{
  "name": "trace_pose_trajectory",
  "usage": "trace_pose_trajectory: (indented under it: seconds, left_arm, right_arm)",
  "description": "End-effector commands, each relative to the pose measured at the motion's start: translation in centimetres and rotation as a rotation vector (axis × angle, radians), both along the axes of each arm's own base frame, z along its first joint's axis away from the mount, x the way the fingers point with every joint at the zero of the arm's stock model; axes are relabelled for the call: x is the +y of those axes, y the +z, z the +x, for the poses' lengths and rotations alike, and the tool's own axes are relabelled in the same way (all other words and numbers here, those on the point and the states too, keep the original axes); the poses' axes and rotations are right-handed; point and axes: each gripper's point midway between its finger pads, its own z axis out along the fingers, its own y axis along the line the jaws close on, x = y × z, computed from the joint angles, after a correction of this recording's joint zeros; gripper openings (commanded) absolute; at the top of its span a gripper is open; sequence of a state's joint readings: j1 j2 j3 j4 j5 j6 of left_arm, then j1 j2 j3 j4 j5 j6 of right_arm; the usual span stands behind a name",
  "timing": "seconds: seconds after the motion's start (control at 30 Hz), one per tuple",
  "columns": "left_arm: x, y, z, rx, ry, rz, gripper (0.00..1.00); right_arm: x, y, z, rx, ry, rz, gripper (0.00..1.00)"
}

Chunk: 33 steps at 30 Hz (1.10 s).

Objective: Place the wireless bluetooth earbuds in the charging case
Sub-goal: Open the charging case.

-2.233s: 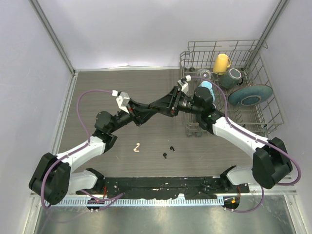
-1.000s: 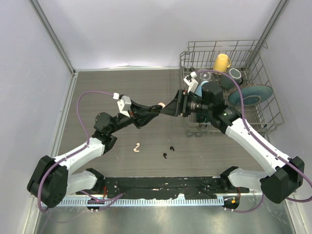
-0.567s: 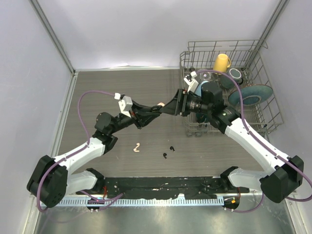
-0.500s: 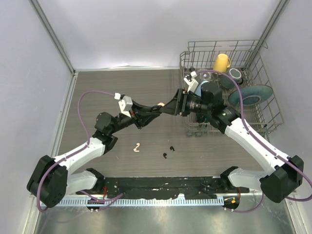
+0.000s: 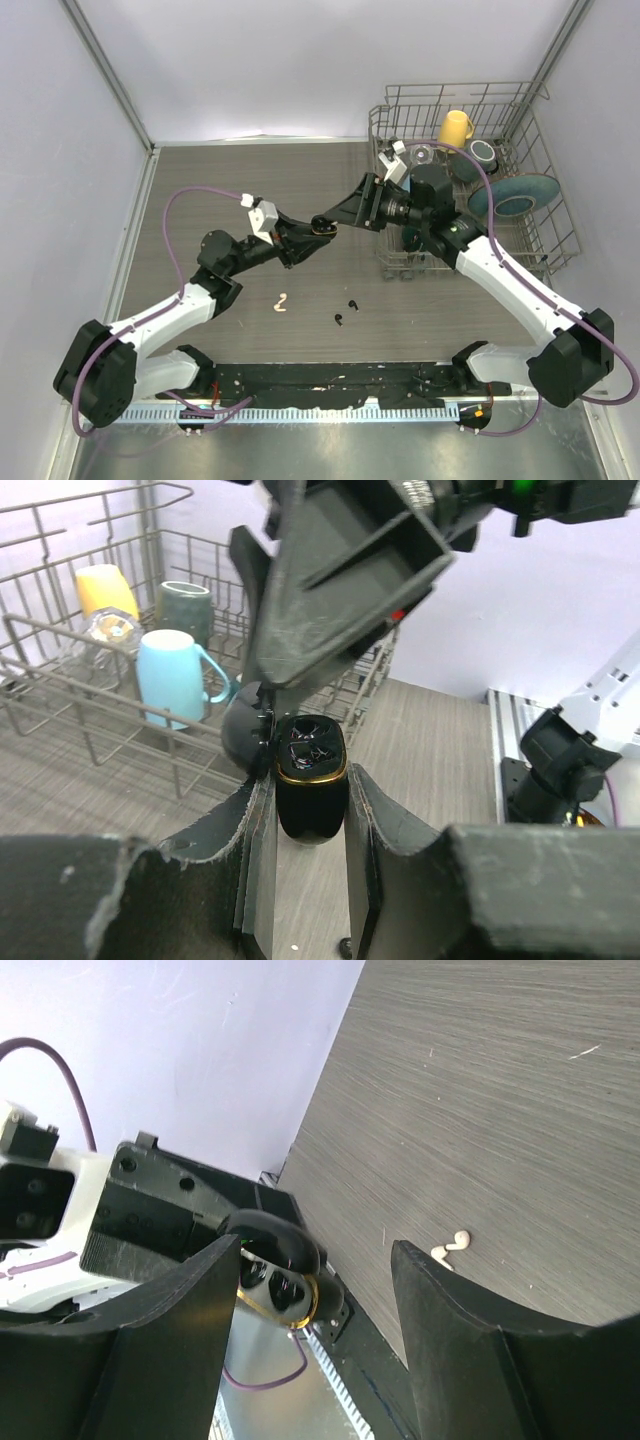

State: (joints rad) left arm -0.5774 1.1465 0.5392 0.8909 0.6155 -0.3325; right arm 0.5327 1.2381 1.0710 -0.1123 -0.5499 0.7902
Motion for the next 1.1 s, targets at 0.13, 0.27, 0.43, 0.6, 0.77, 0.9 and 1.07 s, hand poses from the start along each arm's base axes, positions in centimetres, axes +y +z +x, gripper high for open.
trace_pose_trajectory:
  seconds: [0.13,0.27,0.43,0.6,0.77,0.9,1.07]
  left_arm:
    - [0.1,3.9,-1.3,-0.146,-0.014,-0.054,0.0]
    - [0.7,3.6,-0.5,-0.165,0.053,-0.042,0.0]
    - [1.5,4.0,0.3,-0.182,0.124,-0.043,0.0]
    - [1.7,4.4,0.4,-0.197,0.138,-0.04,0.0]
    - [1.9,4.7,0.7,-0.207,0.163,-0.043,0.0]
    - [1.8,5.0,0.9,-0.217,0.163,-0.04,0.0]
    - [1.6,5.8,0.7,-0.238,0.149,-0.047,0.0]
  right_arm:
    - [0.7,1.8,0.1,-0.008,0.027,0.088,0.68]
    - [0.4,4.1,-0.7,-0.025,0.057,0.161,0.71]
    - [-0.4,6.3,-1.5,-0.014,0.093,0.245,0.72]
    - [-0.3,7.1,-2.5,-0.003,0.146,0.29,0.72]
    - [-0.2,6.3,-2.7,0.032,0.149,0.296,0.72]
    - [-0.2,5.1,-2.5,0.065,0.139,0.283,0.72]
    - [0.0,3.8,-2.0,0.106,0.127,0.275,0.72]
